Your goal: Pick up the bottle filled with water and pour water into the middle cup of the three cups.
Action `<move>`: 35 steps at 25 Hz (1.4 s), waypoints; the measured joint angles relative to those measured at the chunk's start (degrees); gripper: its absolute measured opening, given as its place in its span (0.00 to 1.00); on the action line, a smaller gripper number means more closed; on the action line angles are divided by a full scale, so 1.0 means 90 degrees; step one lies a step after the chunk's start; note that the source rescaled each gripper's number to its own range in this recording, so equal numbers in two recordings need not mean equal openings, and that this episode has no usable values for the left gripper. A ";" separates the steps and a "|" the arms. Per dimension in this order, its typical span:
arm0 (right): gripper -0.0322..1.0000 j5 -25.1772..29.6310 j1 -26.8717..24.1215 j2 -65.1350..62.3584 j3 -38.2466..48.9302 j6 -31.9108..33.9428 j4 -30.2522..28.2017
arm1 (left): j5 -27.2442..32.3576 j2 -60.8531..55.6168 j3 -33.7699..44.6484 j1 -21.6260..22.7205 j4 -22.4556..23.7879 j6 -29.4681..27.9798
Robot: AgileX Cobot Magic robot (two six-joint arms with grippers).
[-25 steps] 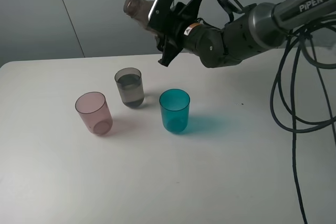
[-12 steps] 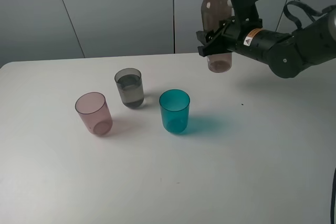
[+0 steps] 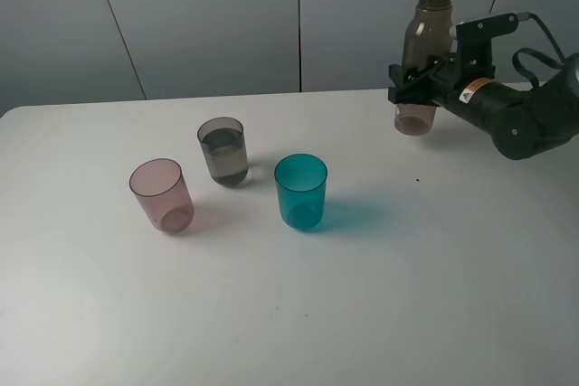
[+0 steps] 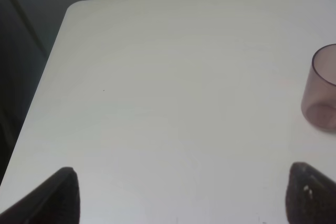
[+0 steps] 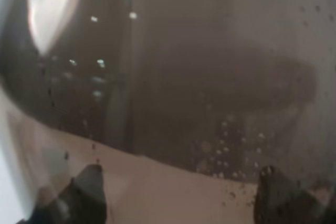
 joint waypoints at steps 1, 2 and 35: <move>0.03 -0.0269 -0.0001 0.0124 0.0000 -0.0057 0.0029 | 0.0000 0.0000 0.0000 0.0000 0.0000 0.0000; 0.03 -0.0458 -0.0001 0.0226 -0.0013 -0.0142 0.0042 | 0.0000 0.0000 0.0000 0.0000 0.0000 0.0000; 0.99 -0.0855 -0.0001 0.0755 0.0078 -0.0354 0.0040 | 0.0000 0.0000 0.0000 0.0000 0.0000 0.0000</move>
